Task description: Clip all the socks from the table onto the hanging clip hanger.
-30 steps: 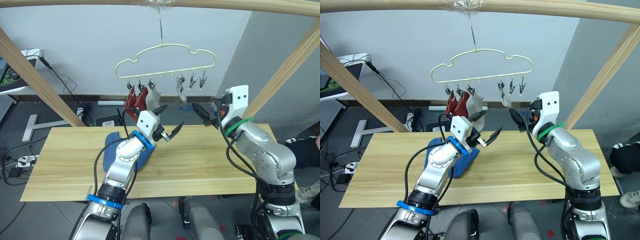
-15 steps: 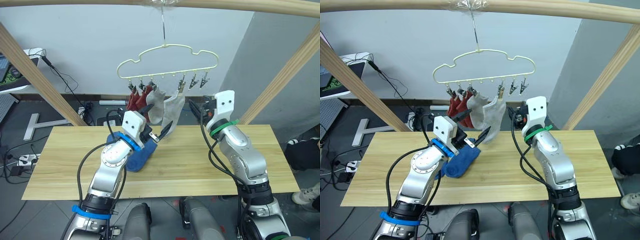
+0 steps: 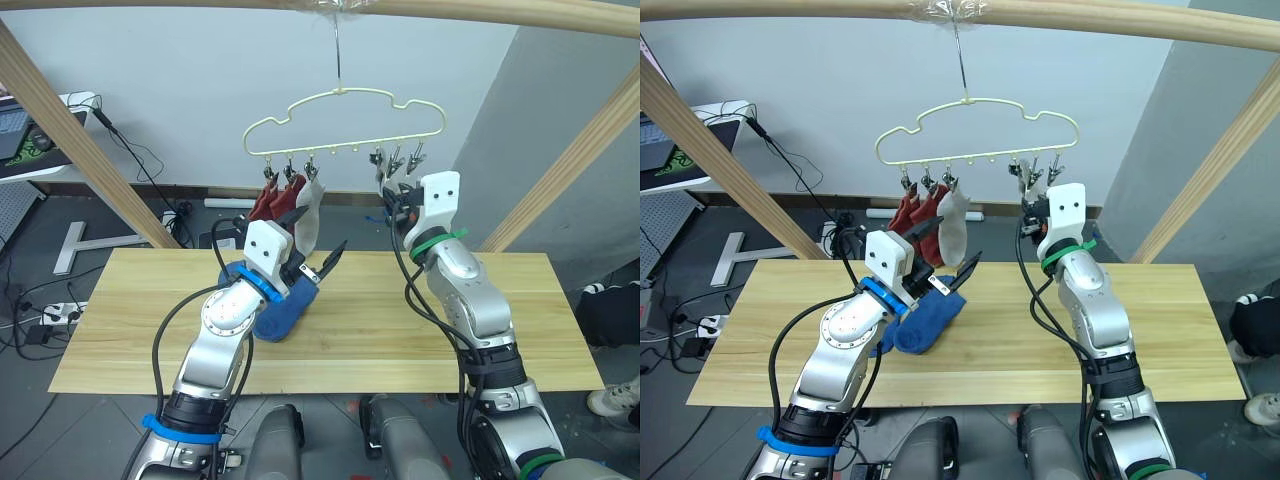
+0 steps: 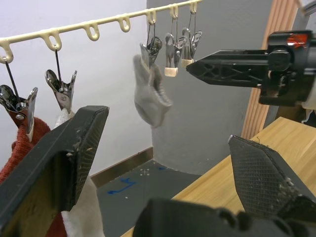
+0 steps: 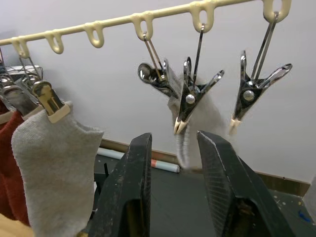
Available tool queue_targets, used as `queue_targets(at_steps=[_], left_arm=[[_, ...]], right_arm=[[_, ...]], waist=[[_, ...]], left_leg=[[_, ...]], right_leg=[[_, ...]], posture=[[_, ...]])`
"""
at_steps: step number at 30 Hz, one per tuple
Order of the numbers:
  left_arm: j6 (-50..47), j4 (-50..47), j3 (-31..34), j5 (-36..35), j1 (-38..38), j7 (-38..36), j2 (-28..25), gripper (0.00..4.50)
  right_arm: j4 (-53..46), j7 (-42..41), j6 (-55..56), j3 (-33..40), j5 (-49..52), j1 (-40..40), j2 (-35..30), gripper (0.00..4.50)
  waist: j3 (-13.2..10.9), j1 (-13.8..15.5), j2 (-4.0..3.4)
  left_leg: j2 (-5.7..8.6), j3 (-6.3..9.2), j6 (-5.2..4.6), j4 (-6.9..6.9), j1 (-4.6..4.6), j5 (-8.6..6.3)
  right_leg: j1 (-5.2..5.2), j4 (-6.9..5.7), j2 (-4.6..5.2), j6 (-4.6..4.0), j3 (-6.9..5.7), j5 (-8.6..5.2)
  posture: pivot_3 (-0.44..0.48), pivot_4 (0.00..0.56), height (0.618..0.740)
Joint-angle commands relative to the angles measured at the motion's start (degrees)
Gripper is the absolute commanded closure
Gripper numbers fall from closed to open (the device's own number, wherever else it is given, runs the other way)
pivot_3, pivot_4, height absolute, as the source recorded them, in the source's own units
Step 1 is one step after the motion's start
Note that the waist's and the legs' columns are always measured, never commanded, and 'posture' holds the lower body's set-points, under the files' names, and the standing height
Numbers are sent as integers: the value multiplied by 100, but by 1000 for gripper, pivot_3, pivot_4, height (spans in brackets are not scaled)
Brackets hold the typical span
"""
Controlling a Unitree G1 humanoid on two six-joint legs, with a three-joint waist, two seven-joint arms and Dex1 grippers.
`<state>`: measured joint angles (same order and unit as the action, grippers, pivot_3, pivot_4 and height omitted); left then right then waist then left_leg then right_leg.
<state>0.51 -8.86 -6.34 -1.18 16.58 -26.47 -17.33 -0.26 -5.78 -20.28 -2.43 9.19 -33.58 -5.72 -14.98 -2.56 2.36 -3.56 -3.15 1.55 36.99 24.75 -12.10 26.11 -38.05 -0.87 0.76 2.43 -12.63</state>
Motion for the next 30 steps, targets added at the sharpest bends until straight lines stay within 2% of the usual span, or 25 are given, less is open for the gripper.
queue_targets(at_steps=[1,18,30], left_arm=[[73,-305,96,-27,118,102,26,0],[-83,-500,37,-30,166,172,56,0],[-170,-519,67,-94,382,165,79,0]], right_arm=[[185,54,322,192,-106,-307,-17,3011],[1183,43,901,311,-214,-985,156,3011],[1474,-57,1035,366,-213,-1214,240,3011]], waist=[[1,9,0],[3,63,0],[3,78,0]], left_leg=[[0,0,0,0,0,0],[0,-1,0,0,0,0],[-1,1,1,0,0,0]], right_leg=[[0,0,0,0,0,0],[1,-2,-1,-25,-1,15],[0,-3,1,-27,-3,17]], posture=[[18,211,740],[37,207,740],[37,215,740]])
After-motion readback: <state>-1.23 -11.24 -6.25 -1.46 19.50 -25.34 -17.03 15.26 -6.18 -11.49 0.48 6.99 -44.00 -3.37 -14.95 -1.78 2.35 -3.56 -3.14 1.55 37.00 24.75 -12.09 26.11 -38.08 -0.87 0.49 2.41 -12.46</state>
